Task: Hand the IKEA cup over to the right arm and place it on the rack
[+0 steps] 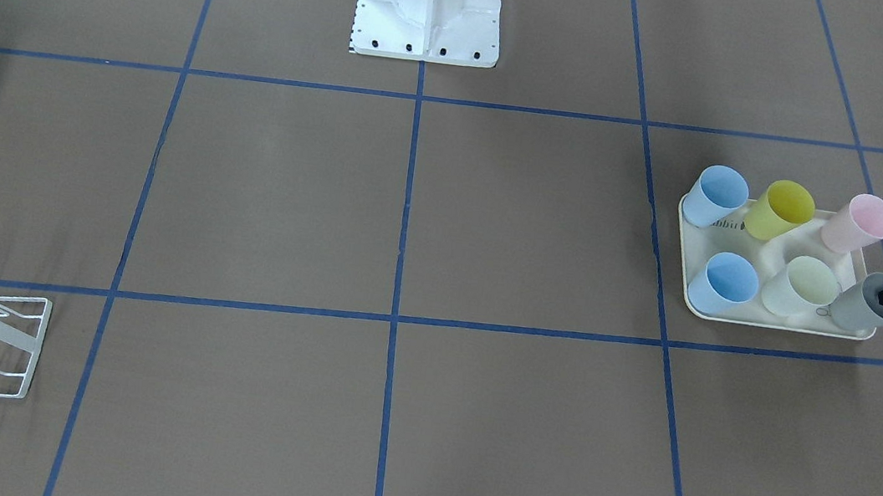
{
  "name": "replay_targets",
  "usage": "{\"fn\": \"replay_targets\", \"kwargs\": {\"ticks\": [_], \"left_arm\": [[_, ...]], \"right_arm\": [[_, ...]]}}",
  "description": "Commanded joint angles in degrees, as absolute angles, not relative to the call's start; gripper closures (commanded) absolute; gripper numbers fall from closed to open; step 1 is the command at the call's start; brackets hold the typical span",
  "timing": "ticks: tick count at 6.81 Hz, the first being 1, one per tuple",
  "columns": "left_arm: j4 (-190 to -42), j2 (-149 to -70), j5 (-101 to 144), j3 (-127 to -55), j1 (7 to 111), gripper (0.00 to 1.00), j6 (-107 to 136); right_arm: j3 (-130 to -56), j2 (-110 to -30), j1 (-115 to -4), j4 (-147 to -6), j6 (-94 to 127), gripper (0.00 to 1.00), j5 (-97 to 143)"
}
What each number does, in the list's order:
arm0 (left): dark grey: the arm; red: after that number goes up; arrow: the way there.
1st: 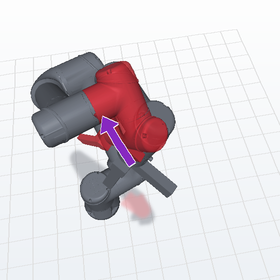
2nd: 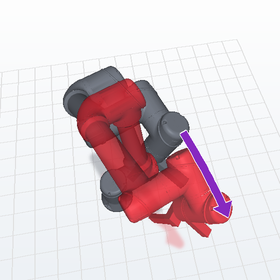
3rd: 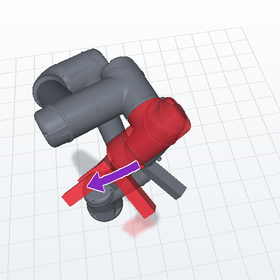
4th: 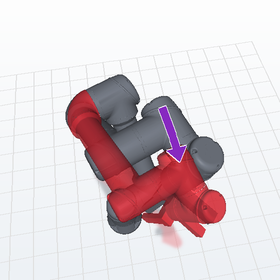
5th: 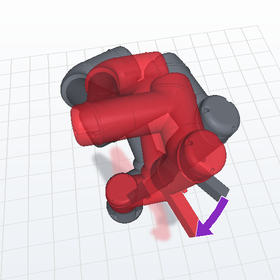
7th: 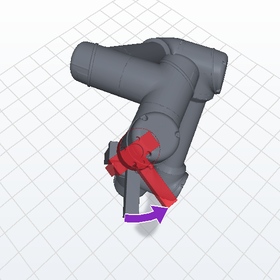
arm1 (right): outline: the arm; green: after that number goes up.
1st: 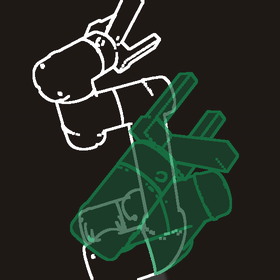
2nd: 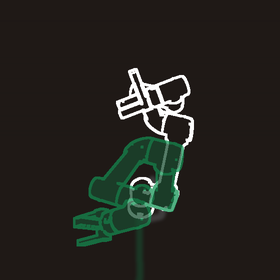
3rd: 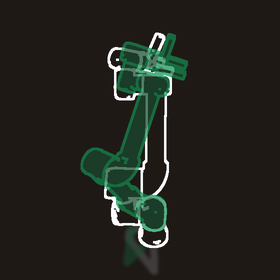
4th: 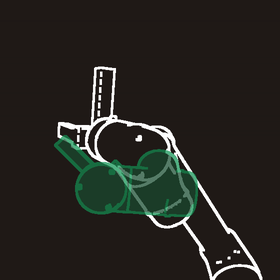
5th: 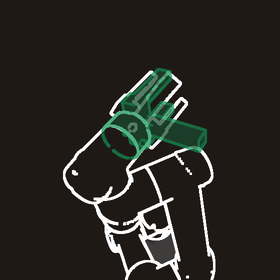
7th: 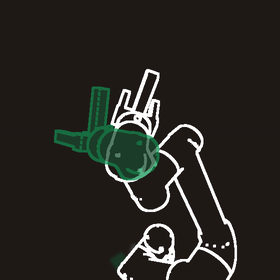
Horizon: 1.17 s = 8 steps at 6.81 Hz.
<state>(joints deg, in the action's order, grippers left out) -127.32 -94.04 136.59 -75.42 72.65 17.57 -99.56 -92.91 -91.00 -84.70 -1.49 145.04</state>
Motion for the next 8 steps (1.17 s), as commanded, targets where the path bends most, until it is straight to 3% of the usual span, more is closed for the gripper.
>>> {"fn": "replay_targets", "kwargs": {"ticks": [1,5,8], "left_arm": [[-127.27,-93.43,136.15,-75.76,72.77,1.00,17.93],[-125.69,-93.78,133.87,-80.50,85.76,1.00,17.23],[-119.71,-102.19,127.09,-81.64,86.84,1.00,28.47]], "right_arm": [[-99.93,-92.73,-91.05,-84.64,-1.49,0.00,145.28],[-103.88,-92.11,-91.14,-84.46,1.38,0.00,145.55],[-104.24,-82.83,-86.08,-84.29,18.31,0.00,144.59]]}}
